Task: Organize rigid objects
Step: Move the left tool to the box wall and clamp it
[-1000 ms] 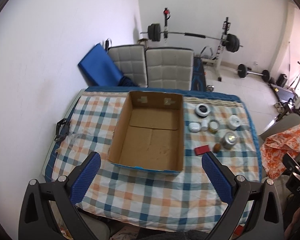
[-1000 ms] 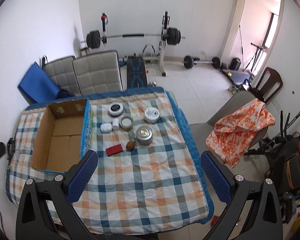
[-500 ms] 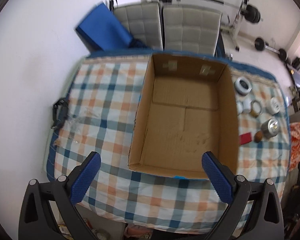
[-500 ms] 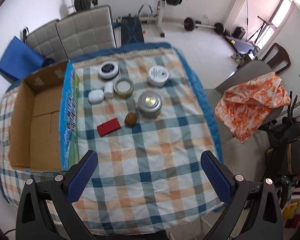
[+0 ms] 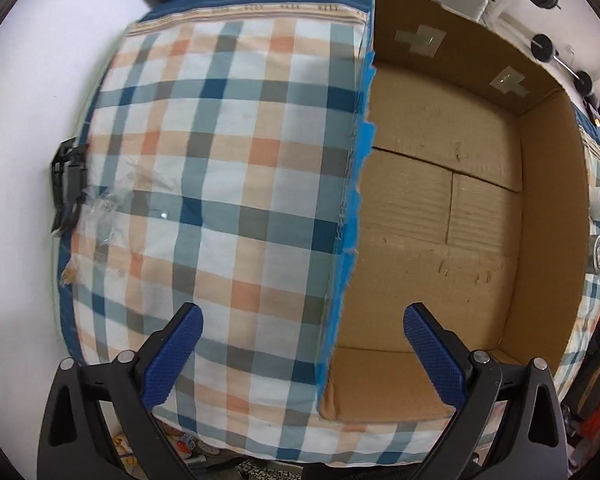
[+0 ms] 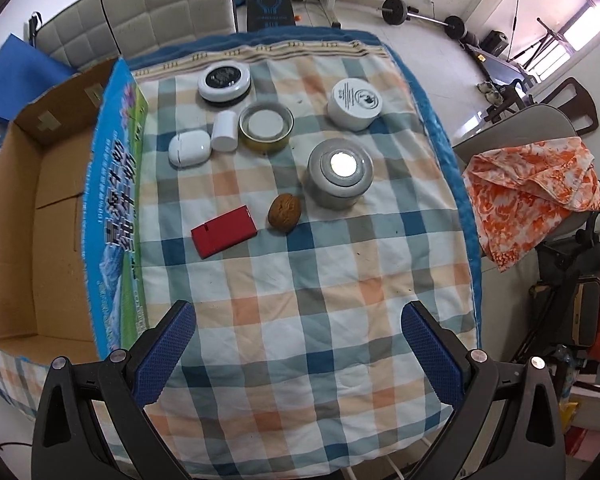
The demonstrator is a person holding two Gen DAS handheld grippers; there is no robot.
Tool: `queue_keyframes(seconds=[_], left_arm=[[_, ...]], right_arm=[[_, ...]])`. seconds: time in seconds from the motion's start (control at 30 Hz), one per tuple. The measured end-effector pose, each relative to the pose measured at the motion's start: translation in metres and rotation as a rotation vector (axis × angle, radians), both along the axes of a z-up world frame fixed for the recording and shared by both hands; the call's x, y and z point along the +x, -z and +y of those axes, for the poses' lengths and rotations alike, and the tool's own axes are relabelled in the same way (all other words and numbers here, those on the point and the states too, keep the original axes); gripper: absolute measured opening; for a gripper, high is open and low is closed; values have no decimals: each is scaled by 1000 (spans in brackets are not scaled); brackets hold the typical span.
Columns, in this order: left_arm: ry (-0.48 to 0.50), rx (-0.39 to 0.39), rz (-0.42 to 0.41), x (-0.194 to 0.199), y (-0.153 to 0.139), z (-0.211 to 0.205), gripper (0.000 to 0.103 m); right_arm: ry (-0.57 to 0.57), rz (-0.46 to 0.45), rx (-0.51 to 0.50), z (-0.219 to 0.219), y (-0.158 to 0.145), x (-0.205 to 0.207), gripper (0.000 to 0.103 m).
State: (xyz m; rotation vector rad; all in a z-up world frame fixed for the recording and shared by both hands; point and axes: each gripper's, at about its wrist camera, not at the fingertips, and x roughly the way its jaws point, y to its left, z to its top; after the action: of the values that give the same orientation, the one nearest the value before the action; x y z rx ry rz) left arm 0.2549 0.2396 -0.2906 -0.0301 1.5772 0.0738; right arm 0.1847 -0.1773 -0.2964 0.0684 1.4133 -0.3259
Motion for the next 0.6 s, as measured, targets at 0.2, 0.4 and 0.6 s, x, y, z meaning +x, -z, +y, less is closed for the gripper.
queue_keyframes(seconds=[0.2, 0.4, 0.6], left_arm=[[35, -47, 45, 5, 22, -5, 67], [58, -91, 87, 2, 40, -15, 45], [39, -104, 98, 2, 48, -18, 26]], right_arm=[[22, 28, -4, -5, 15, 15, 103], [35, 41, 5, -12, 21, 22, 103], [12, 55, 24, -18, 29, 31, 103]])
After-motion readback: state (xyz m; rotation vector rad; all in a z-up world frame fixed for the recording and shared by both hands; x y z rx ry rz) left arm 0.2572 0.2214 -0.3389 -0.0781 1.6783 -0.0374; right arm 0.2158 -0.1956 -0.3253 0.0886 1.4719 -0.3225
